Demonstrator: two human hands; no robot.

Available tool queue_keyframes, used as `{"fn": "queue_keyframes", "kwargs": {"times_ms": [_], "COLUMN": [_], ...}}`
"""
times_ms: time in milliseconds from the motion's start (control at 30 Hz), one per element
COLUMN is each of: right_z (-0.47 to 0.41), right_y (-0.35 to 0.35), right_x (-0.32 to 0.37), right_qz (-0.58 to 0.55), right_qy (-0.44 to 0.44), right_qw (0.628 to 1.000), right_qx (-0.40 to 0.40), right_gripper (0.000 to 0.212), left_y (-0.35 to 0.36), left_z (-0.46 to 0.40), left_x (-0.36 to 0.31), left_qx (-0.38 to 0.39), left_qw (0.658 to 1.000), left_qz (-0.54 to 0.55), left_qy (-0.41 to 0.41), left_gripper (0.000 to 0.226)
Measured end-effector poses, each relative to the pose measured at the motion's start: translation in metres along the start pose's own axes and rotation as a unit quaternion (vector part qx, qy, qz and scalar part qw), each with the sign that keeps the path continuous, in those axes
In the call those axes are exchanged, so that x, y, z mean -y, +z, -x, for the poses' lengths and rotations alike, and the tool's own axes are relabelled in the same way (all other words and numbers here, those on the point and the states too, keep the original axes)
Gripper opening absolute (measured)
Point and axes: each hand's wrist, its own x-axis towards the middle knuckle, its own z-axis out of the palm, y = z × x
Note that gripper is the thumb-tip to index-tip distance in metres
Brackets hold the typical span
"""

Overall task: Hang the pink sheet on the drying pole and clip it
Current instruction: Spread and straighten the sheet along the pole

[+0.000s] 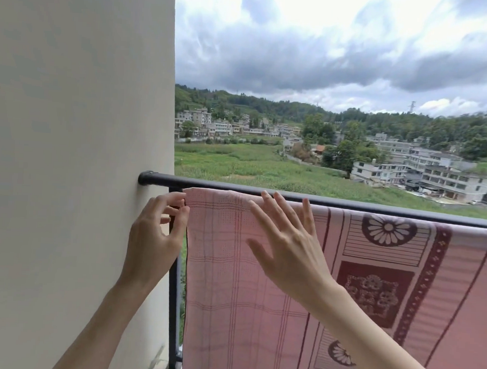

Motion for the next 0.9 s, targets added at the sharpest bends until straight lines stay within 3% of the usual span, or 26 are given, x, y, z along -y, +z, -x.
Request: {"fn": "queue_keyframes", "kwargs": {"times_ms": [100,200,467,767,900], "right_z": [0.035,0.086,0.282,0.524,0.608], "right_y": [-0.02,-0.05,-0.179,-0.331,-0.386], "right_x": [-0.026,-0.058,-0.165,-0.26,-0.288], "right_qz": [-0.011,-0.015,0.068,0.204,0.247], "right_qy": [0.036,0.081,0.24,0.426,0.508], "right_qw": [0.999,0.997,0.968,0.876,0.82], "right_qx": [-0.005,0.006,0.031,0.091,0.09], "right_gripper": [0.06,0.064,0.067,0.065,0.066], "left_y": [0.008,0.042,0.176,0.316,0.377], "left_z": [0.03,0.062,0.202,0.384,0.45], "left_x": [-0.034,-0.073,-0.207,-0.384,-0.459], "left_qx": [0.051,0.13,0.301,0.453,0.512], "left_qw": [0.989,0.97,0.927,0.852,0.799], "left_qz": [-0.07,-0.094,-0.048,0.081,0.138], "left_qy": [0.117,0.184,0.218,0.251,0.282], "left_gripper": [0.043,0.054,0.064,0.063,0.062]}}
